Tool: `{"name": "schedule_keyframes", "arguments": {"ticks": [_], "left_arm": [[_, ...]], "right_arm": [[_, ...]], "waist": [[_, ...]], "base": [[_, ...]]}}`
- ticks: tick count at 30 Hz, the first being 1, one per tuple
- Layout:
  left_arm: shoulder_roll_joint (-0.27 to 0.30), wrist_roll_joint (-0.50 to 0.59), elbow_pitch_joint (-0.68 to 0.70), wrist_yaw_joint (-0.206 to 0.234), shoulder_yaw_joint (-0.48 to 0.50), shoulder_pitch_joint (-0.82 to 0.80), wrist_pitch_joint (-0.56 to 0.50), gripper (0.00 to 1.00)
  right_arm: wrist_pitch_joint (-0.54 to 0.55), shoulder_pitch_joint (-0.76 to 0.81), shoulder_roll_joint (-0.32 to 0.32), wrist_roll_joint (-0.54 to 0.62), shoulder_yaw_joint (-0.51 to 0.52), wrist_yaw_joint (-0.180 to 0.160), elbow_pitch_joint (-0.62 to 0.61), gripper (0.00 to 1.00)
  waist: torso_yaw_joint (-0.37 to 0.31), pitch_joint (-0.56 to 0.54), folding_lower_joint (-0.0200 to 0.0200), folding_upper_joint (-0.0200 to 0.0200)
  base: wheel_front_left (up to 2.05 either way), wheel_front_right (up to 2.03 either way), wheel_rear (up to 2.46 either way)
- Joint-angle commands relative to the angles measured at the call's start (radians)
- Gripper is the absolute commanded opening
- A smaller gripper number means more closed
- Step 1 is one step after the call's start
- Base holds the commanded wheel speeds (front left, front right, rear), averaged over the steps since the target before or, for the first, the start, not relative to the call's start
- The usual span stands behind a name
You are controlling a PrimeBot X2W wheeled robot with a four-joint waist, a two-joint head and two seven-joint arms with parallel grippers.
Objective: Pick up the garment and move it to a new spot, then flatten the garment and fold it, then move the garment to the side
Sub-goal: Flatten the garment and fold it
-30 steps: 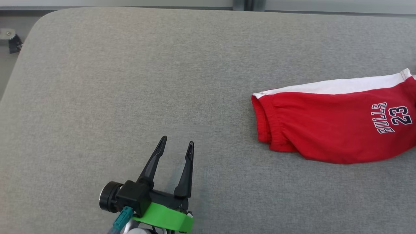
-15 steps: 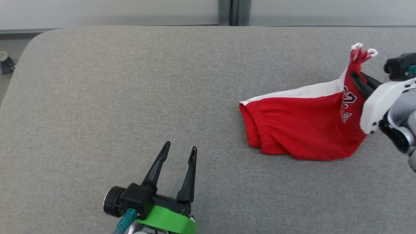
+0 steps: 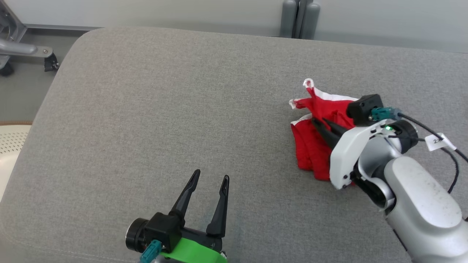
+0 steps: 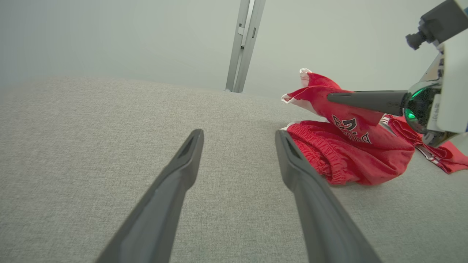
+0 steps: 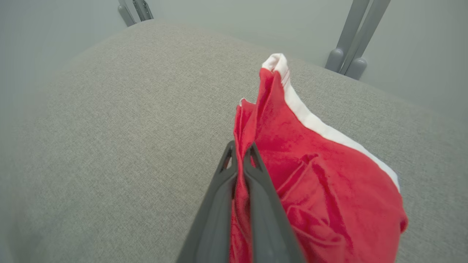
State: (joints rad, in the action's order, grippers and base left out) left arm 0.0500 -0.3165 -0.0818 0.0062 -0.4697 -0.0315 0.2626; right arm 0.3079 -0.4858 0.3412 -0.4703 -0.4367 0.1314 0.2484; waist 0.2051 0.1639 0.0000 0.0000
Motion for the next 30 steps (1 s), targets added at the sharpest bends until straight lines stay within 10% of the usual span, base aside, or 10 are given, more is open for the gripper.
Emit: {"name": "schedule_keyframes", "arguments": {"ticks": [1,3,4,5,6,20,21,22,30], "left_arm": [[0.001,-0.008,-0.002,0.004,0.000,-0.010,0.003,1.00],[0.001,-0.009,-0.003,0.004,-0.001,-0.014,0.003,1.00],[0.001,-0.010,-0.004,0.004,-0.001,-0.015,0.003,1.00],[0.001,-0.011,-0.005,0.004,0.000,-0.016,0.003,1.00],[0.001,-0.011,-0.006,0.005,0.001,-0.016,0.003,1.00],[0.001,0.008,-0.008,0.002,0.011,0.024,0.003,1.00],[0.001,0.006,-0.008,-0.001,0.010,0.024,0.003,1.00],[0.001,0.006,-0.008,-0.002,0.007,0.023,0.003,1.00],[0.001,0.002,-0.011,-0.014,-0.025,-0.008,0.003,1.00]], "right_arm": [[0.012,0.024,-0.018,0.016,0.000,-0.002,-0.007,0.00],[0.031,0.040,-0.041,0.025,-0.001,-0.002,-0.007,0.00],[0.034,0.045,-0.051,0.029,0.001,-0.002,-0.010,0.17],[0.033,0.049,-0.065,0.026,0.005,-0.002,-0.017,0.45],[0.030,0.053,-0.076,0.019,0.008,-0.002,-0.024,1.00],[0.032,0.213,0.015,-0.121,0.293,-0.002,-0.240,1.00],[0.052,0.226,0.023,-0.164,0.320,-0.001,-0.235,0.67],[0.077,0.236,0.034,-0.212,0.348,-0.001,-0.223,0.00],[0.334,0.186,0.073,-0.536,0.468,-0.001,-0.030,0.00]], "waist": [[0.012,0.008,0.0000,0.0000],[0.015,0.011,0.0000,0.0000],[0.016,0.011,0.0000,0.0000],[0.016,0.011,0.0000,0.0000],[0.014,0.010,0.0000,0.0000],[-0.060,-0.041,0.0000,0.0000],[-0.063,-0.041,0.0000,0.0000],[-0.064,-0.041,0.0000,0.0000],[-0.038,-0.005,0.0000,0.0000]], "base": [[0.00,0.00,0.00],[0.00,0.00,0.00],[0.00,0.00,0.00],[0.00,0.00,0.00],[0.00,0.00,0.00],[0.00,0.00,0.00],[0.00,0.00,0.00],[0.00,0.00,0.00],[0.00,0.00,0.00]]}}
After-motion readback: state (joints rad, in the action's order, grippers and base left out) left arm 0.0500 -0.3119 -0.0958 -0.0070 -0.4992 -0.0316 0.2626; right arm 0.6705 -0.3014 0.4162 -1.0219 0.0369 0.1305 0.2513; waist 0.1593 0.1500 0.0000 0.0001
